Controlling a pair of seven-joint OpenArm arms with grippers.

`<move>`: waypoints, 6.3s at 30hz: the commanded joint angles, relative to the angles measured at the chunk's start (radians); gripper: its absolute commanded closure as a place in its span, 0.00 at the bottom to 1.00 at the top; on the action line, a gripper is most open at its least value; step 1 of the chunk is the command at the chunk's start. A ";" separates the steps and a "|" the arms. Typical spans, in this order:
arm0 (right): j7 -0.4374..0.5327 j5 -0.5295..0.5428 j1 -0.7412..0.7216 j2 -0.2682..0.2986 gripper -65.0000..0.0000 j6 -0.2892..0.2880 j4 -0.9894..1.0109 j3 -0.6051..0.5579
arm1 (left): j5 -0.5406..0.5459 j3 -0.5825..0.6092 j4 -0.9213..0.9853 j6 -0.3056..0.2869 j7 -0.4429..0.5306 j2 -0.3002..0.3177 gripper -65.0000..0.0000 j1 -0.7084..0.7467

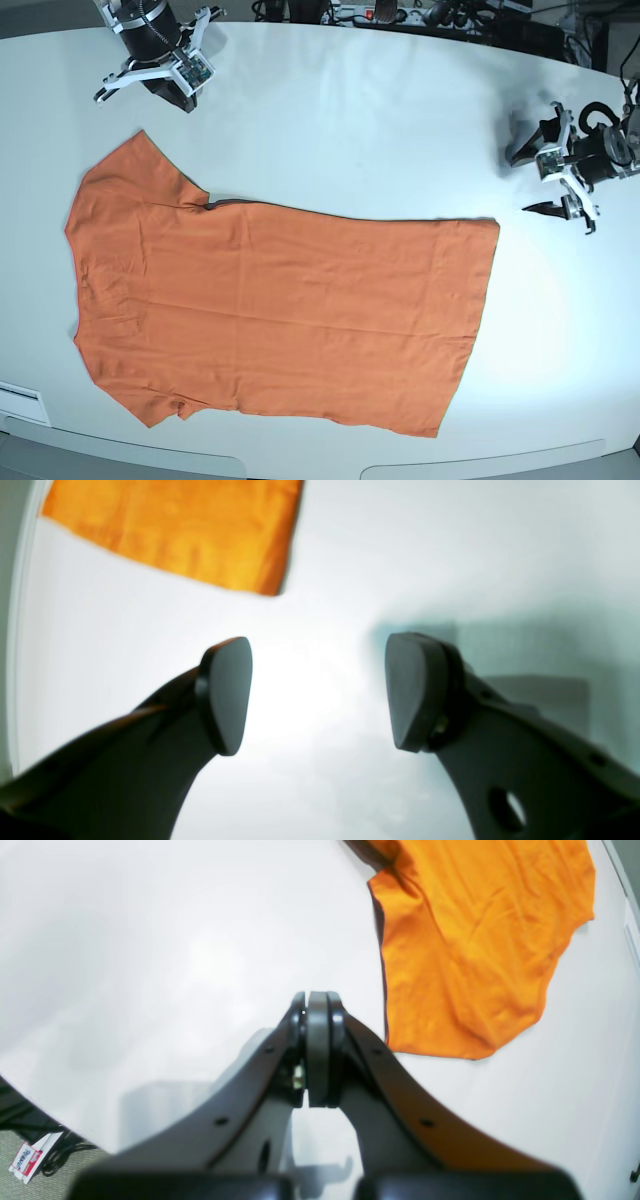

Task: Fold the T-shirt properly
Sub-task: 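Move both grippers down to the shirt's collar-side corners and grasp them, then drag the grasped shirt edge with both grippers toward the robot, flattening it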

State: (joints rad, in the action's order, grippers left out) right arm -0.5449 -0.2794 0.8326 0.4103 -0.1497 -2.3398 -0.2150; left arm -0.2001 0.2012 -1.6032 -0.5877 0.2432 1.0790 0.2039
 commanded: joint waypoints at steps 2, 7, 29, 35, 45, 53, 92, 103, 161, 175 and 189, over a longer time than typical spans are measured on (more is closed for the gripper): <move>0.018 -0.005 0.006 0.005 1.00 0.007 -0.016 0.002 | -0.041 0.110 0.023 0.065 0.011 0.023 0.36 -0.097; 0.018 -0.005 0.006 0.005 1.00 0.007 -0.016 0.002 | -0.153 0.385 0.058 0.141 0.008 0.008 0.36 -0.298; 0.029 -0.042 -0.002 0.006 1.00 -0.028 -0.016 0.049 | -0.127 0.750 0.261 0.061 -0.128 -0.154 1.00 -0.612; 0.068 -0.030 -0.002 0.006 0.65 -0.026 -0.016 0.145 | -0.074 0.750 0.261 0.067 -0.144 -0.148 1.00 -0.611; 0.089 0.048 -0.087 0.022 0.49 -0.076 0.139 0.152 | -0.075 0.750 0.261 0.067 -0.147 -0.148 1.00 -0.611; 0.090 0.041 -0.198 0.023 0.49 -0.099 0.341 0.152 | -0.075 0.750 0.261 0.067 -0.147 -0.148 1.00 -0.612; -0.134 0.018 0.177 0.124 1.00 0.031 0.032 0.323 | 0.144 0.750 -0.319 -0.035 -0.314 0.146 1.00 -0.591; -0.168 0.017 0.345 0.124 1.00 0.025 -0.016 0.323 | 0.159 0.750 -0.606 -0.048 -0.499 0.301 1.00 -0.383; 0.122 0.572 -0.368 0.254 1.00 -0.242 0.383 0.423 | -0.237 0.720 -0.316 0.647 -0.641 -0.079 1.00 -0.371; 0.097 0.595 -0.381 0.249 0.69 -0.254 0.383 0.423 | -0.237 0.719 -0.307 1.081 -0.725 -0.101 0.83 -0.360; -0.105 0.646 -0.376 0.217 1.00 -0.322 0.385 0.423 | -0.055 0.719 -0.299 0.707 -0.652 -0.127 1.00 -0.360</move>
State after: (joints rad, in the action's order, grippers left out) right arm -0.6666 0.3637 0.4599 0.6113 -0.4755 -1.9430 0.1989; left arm -0.2459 0.9295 -1.8942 0.0929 -0.4187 0.9363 -0.1436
